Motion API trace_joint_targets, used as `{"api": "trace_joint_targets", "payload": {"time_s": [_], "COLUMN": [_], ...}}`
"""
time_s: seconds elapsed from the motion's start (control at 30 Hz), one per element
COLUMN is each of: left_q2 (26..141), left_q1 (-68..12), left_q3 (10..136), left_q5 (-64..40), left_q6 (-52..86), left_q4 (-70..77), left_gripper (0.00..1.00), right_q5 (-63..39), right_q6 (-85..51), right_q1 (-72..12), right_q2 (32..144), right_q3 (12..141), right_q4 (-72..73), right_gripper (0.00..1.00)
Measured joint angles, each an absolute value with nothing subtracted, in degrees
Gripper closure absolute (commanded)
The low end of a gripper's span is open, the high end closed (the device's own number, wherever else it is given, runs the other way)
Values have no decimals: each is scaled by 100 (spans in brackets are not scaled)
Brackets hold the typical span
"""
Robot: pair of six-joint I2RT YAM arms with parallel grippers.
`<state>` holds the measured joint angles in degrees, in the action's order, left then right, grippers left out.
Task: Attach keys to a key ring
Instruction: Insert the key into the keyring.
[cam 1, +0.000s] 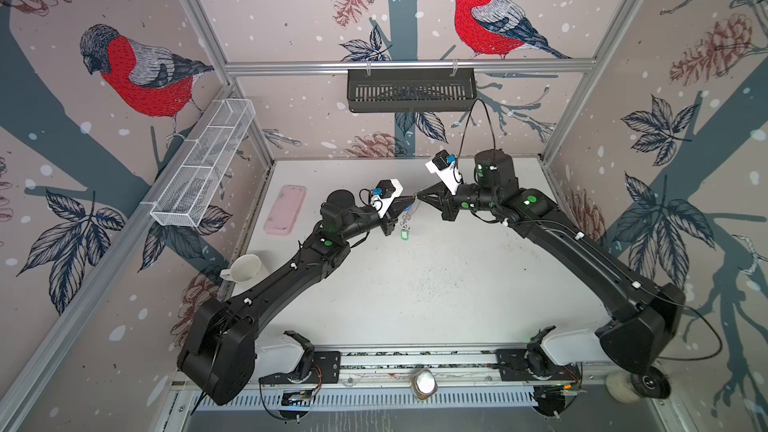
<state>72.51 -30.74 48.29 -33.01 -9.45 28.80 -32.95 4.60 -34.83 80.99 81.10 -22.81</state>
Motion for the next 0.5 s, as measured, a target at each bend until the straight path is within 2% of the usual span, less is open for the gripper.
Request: {"api": "trace_joint_targets", "payload": {"time_s": [0.5], "left_q2": [7159], "left_q1": [-3063], "left_q3": [4910], "left_q5": [-3420], "left_q6": [-1267], "left_q4": [2244], "left_gripper": [100], "right_q5": [-3299], "right_q6": [626], "right_q1": [-3430], "right_q2": [8440], "right_q3": [8621], "right_q4": [-3098], "right_gripper": [100]}}
